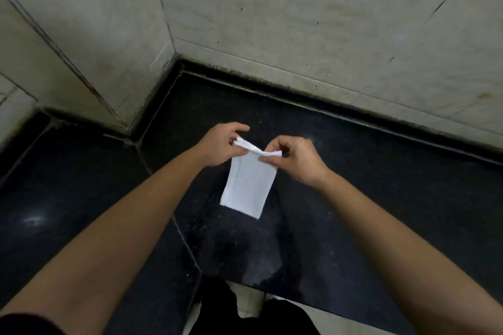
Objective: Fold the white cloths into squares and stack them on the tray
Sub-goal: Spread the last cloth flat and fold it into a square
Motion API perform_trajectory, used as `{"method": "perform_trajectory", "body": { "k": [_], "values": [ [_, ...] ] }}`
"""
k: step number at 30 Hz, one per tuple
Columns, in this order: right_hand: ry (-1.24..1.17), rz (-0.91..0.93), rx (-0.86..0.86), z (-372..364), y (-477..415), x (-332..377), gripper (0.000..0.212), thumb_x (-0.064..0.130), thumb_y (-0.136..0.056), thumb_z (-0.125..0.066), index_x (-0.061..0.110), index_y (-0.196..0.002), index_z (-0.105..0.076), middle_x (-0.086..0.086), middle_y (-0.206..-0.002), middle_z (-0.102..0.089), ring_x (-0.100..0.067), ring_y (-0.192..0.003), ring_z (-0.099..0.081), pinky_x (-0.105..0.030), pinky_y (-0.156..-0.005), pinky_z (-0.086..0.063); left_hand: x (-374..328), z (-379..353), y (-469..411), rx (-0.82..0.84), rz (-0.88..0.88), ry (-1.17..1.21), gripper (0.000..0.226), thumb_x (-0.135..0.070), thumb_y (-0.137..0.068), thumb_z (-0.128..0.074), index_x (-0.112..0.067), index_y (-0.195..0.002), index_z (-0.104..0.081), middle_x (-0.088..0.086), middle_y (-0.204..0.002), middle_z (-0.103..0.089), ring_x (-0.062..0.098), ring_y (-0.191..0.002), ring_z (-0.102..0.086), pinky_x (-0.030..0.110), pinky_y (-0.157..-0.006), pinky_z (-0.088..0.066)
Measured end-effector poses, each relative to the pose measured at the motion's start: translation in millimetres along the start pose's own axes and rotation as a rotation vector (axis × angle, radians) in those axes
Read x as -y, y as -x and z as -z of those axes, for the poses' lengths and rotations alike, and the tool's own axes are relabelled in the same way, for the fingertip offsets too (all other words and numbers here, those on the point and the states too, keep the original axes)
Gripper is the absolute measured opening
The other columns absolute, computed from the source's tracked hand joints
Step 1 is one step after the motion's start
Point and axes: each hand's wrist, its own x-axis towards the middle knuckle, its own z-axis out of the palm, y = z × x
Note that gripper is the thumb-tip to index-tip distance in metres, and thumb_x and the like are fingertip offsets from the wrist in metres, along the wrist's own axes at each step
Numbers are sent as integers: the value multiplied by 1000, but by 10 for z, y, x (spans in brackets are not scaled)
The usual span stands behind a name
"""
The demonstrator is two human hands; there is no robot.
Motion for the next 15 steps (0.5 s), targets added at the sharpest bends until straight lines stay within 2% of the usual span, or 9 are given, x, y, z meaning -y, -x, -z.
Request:
{"method": "perform_trajectory", "body": {
  "k": [2, 4, 6, 8, 11, 15],
  "values": [
    [-6, 76, -114, 176, -55, 112, 11, 25, -80, -82, 30, -84, -72, 12, -82, -72, -6, -72, -63, -29, -68, -52, -163, 107, -15, -184, -106, -66, 37, -11, -81, -78, -15, -117, -69, 2, -98, -71, 18, -91, -68, 38, -84, -56],
    [-16, 147, -203, 296, -83, 187, 15, 21, -81, -81, 28, -92, -73, 11, -82, -71, -5, -73, -62, -23, -69, -50, -270, 163, -1, -296, -199, -87, 20, -13, -80, -78, -17, -100, -75, -3, -90, -73, 15, -84, -68, 41, -78, -57],
    [19, 198, -247, 329, -55, 187, 25, 19, -80, -82, 25, -103, -74, 9, -82, -69, -9, -74, -62, -21, -71, -49, -326, 150, 81, -353, -257, -161, 14, -15, -80, -78, -20, -93, -75, -5, -87, -72, 14, -82, -67, 39, -76, -56],
    [81, 223, -237, 268, -9, 103, 31, 19, -79, -82, 22, -108, -74, 6, -86, -69, -12, -76, -62, -25, -73, -51, -276, 71, 193, -399, -300, -307, 11, -16, -81, -76, -22, -90, -73, -5, -89, -69, 14, -84, -63, 36, -76, -52],
    [192, 207, -136, 2, 150, -166, 26, 24, -82, -78, 23, -107, -74, 6, -94, -70, -17, -85, -65, -33, -77, -53, 27, -216, 445, -349, -323, -423, 8, -16, -83, -73, -21, -88, -72, -4, -90, -67, 17, -86, -58, 33, -73, -47],
    [369, 99, 239, -506, 567, -557, 17, 28, -88, -68, 25, -104, -72, 1, -102, -69, -23, -97, -63, -36, -81, -52, 646, -796, 894, -65, -233, -581, 9, -19, -82, -69, -22, -90, -73, -4, -87, -69, 23, -86, -61, 35, -73, -49]
  ]
}}
